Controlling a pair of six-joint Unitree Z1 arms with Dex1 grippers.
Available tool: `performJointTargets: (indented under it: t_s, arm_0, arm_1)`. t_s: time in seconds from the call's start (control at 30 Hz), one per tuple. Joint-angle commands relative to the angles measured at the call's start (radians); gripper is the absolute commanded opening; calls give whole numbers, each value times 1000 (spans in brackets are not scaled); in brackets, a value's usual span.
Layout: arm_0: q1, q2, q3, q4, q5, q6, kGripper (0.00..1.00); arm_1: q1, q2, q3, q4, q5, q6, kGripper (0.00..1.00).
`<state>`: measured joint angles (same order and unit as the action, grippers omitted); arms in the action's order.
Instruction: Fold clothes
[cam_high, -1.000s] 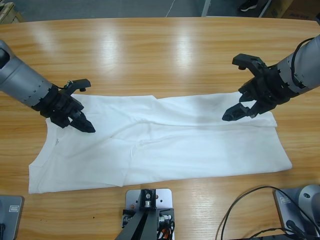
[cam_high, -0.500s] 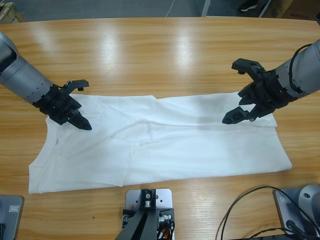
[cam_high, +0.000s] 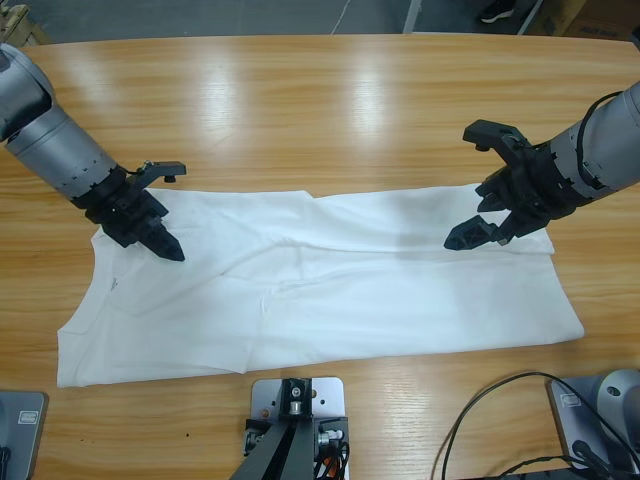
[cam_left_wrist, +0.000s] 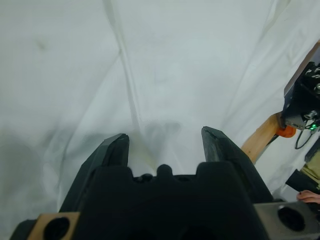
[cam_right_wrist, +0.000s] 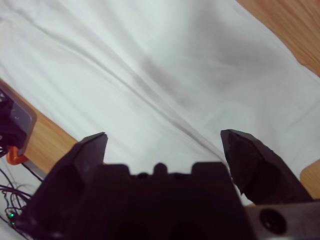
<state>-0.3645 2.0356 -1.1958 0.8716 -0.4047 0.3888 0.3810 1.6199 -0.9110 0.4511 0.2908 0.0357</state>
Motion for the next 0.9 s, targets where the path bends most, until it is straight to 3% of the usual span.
performJointTargets:
  t_s: [0.03,0.17,0.23,0.3,0.4,0.9]
  arm_0:
    - [8,72,-19,35,-41,39,545]
    - [7,83,-30,49,-46,49,526]
    - [7,83,-28,49,-48,55,469]
    - [7,83,-28,50,-49,59,180]
    - [2,83,-27,50,-50,65,0]
    - [-19,53,13,2,33,61,0]
  arm_1:
    - [10,18,29,-11,-5,13,923]
    - [9,21,30,-16,-7,16,922]
    - [10,21,32,-19,-7,19,923]
    - [10,20,34,-22,-7,20,923]
    - [10,20,34,-26,-7,23,923]
    - [9,9,52,-35,-12,26,922]
